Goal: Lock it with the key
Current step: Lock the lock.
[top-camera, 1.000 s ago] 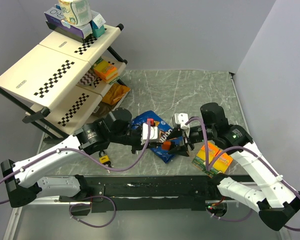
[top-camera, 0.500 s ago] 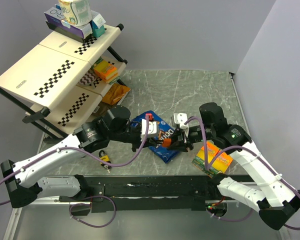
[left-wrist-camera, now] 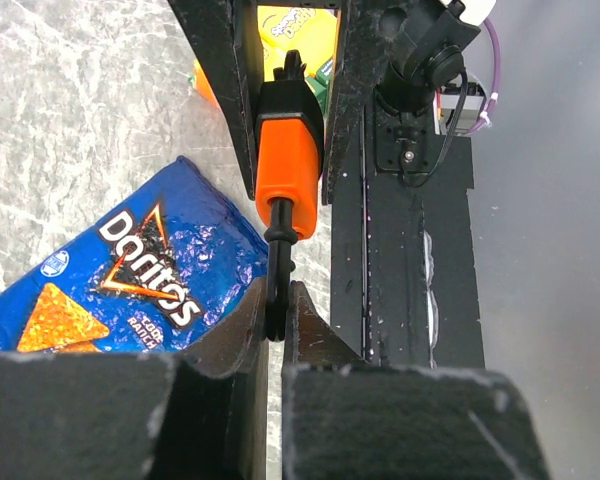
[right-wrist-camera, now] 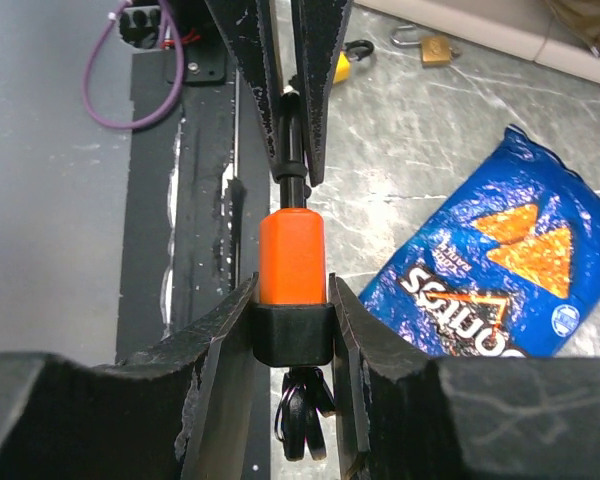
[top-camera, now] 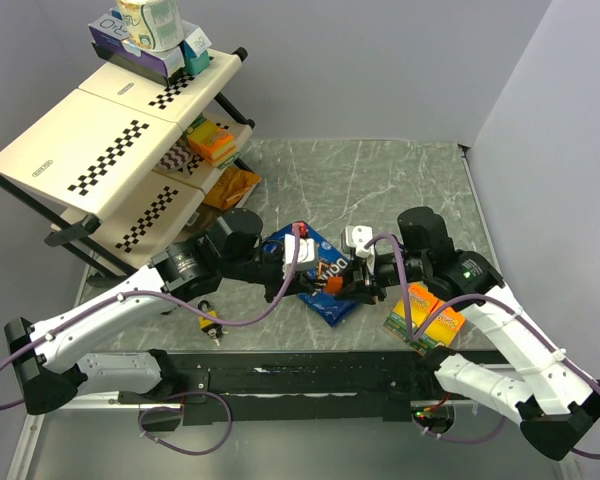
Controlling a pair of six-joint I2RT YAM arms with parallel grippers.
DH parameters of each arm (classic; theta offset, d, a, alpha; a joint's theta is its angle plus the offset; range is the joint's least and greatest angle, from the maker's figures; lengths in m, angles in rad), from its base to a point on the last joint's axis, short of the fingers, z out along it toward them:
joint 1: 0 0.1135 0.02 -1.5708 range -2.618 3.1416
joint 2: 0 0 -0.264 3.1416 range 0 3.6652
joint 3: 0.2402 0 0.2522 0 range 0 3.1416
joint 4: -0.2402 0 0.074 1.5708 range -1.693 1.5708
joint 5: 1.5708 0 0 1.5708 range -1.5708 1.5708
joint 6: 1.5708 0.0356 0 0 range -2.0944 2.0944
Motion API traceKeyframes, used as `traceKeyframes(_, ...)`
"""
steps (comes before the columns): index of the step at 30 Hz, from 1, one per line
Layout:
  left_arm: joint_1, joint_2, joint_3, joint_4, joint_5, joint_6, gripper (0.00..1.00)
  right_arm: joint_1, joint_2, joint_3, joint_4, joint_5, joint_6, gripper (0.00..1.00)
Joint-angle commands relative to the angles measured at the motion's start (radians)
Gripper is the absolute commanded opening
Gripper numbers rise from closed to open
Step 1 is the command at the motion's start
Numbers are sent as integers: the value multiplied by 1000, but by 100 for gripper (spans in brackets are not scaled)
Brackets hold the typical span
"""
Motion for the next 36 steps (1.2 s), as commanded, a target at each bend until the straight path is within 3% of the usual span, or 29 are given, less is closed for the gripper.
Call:
traceKeyframes(1,-13,12,28,141,53,-47,1,22,-13,6,158,26,1,0)
traceKeyframes(6,-13,14,2,226,62,-128,1,25,-20,-11,217,-6,43,0)
traceKeyframes(15,-18,28,-26,276,111,-116,1,45,3,11,222,-70,30,0)
traceKeyframes(26,-44,75,-17,309,83,-200,1,80,7,11,257,86,7,0)
traceKeyframes(36,-44,69,-57,378,71,-300,1,80,-5,2,288,85,14,0)
